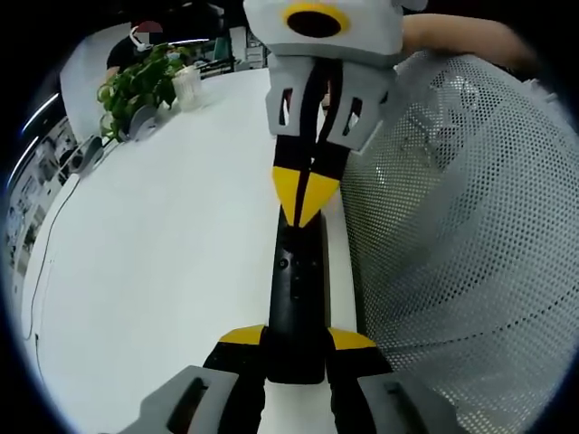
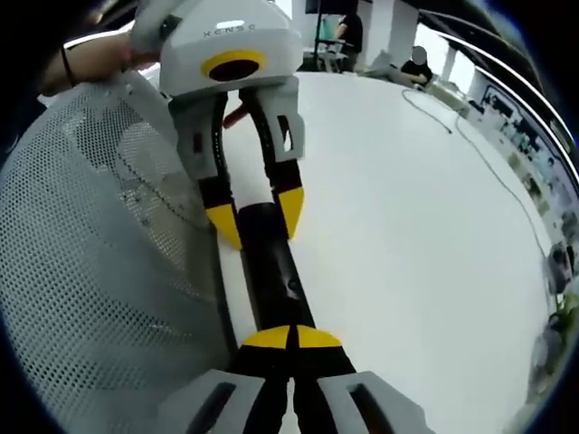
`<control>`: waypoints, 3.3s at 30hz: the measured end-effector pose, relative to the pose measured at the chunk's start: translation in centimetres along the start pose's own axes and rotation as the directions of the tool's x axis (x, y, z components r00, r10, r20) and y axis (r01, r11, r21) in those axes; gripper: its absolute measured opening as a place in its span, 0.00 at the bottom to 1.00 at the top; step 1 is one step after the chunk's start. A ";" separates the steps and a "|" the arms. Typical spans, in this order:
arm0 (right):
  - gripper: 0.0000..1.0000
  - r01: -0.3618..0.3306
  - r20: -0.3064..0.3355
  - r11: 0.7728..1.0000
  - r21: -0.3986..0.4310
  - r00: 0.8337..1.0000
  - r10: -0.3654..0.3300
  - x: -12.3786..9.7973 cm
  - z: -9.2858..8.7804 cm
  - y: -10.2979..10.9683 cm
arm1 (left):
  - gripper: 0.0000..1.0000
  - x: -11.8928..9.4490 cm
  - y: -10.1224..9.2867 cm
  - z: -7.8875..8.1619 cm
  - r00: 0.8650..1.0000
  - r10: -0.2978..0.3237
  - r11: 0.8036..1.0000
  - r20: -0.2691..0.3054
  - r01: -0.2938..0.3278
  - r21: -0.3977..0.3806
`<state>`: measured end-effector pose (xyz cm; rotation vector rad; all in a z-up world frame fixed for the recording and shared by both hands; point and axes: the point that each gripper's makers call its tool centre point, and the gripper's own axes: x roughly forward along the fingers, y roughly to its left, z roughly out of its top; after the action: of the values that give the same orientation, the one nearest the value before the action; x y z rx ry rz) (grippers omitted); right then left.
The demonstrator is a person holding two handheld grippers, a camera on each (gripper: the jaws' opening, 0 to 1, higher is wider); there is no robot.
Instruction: Press the specified remote control buttons in sequence, fully releasing each button before pressing the next.
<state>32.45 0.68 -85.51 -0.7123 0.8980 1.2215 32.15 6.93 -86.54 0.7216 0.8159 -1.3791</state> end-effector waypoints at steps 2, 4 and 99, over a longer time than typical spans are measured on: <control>0.00 0.000 -0.001 1.000 -0.001 1.000 0.000 0.0 0.0 0.0 | 0.25 0.0 0.0 0.0 1.000 0.000 1.000 0.001 0.000 0.000; 0.00 0.003 -0.011 1.000 -0.023 1.000 -0.004 0.1 0.0 0.1 | 0.25 0.0 0.0 0.0 1.000 0.000 1.000 0.002 0.000 -0.001; 0.00 -0.022 -0.037 0.955 -0.297 0.999 0.012 1.7 2.3 2.9 | 0.25 0.0 0.0 0.0 1.000 0.004 1.000 0.000 -0.004 -0.002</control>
<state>30.26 4.12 -85.88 -0.9702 0.7561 1.3800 32.17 6.90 -86.51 0.7215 0.8158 -1.3743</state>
